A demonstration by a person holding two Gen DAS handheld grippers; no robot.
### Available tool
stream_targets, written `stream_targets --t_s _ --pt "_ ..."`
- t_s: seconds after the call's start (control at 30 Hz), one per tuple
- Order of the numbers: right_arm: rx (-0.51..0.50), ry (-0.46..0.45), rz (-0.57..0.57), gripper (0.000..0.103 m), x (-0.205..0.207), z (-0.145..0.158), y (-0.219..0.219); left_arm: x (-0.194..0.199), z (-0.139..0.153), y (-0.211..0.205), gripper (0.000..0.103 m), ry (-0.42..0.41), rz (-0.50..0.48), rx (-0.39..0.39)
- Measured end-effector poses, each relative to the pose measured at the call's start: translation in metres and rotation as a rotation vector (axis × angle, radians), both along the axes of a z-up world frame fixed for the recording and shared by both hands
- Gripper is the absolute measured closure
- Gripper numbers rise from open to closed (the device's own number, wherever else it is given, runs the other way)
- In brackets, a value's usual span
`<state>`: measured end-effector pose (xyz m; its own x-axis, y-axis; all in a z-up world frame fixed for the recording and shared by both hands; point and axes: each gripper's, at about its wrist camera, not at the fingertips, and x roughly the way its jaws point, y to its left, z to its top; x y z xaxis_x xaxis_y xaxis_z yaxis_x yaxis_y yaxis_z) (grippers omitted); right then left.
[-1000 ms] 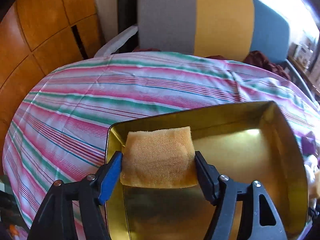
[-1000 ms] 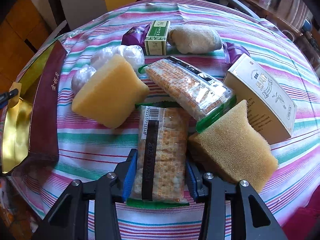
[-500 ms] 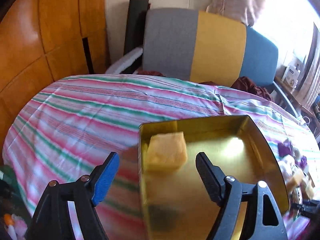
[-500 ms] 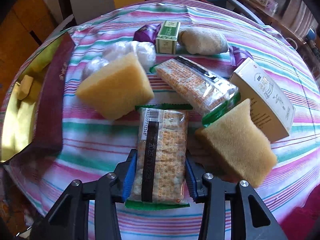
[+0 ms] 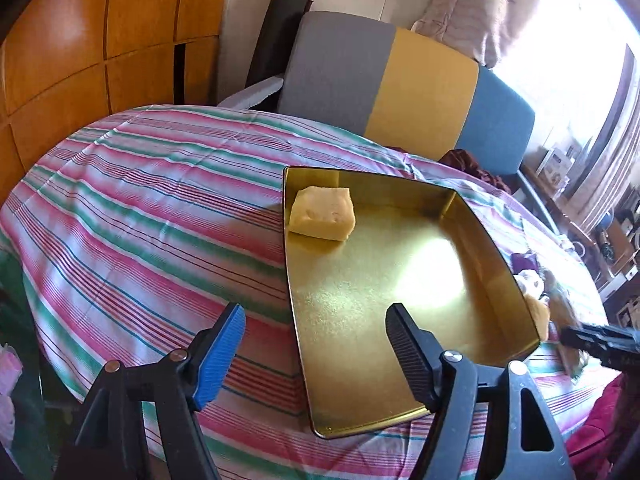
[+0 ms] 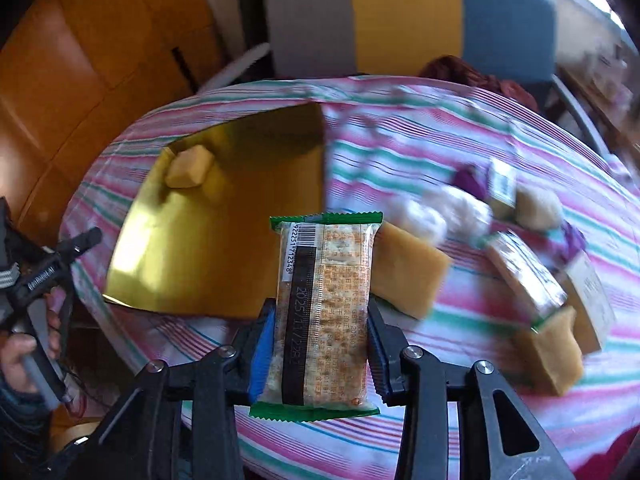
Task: Organize objects
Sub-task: 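Lower the cracker packet into the gold tray beside the sponge and open the right gripper, then return to the items and grasp the tan sponge with the left gripper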
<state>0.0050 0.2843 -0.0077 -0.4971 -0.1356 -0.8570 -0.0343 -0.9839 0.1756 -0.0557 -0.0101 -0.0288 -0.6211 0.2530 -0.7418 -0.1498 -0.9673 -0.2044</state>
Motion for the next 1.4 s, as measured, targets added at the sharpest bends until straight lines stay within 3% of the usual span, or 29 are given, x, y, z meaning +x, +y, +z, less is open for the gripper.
stream_targets --t_s 0.2,0.33,0.57,0.7,0.8,0.97,1.23,1.4 --pt "-0.04 0.008 0.137 0.062 -0.054 0.006 -0.071 0.006 0.0 -0.011 0.029 0.008 0.026 0.018" --pt "-0.068 -0.047 0.182 0.062 -0.102 -0.014 -0.11 0.009 -0.004 -0.023 0.029 0.002 0.049 0.026" --pt "-0.101 -0.176 0.176 0.061 -0.178 -0.061 -0.165 0.01 -0.013 -0.041 0.029 -0.03 0.1 0.039" --pt "-0.242 -0.19 0.14 0.057 -0.2 -0.075 -0.173 0.011 -0.015 -0.046 0.029 -0.036 0.109 0.036" --pt "-0.261 -0.154 0.158 0.057 -0.194 -0.067 -0.173 0.011 -0.017 -0.045 0.029 -0.033 0.11 0.032" --pt "-0.206 -0.072 0.181 0.055 -0.166 -0.046 -0.162 0.013 -0.016 -0.042 0.029 -0.029 0.101 0.025" --pt "-0.081 0.078 0.138 0.031 -0.098 -0.008 -0.106 0.019 -0.007 -0.019 0.029 -0.005 0.04 0.019" --pt "-0.078 0.102 0.054 0.027 -0.058 -0.004 -0.055 0.02 -0.005 0.006 0.036 -0.008 -0.026 0.018"
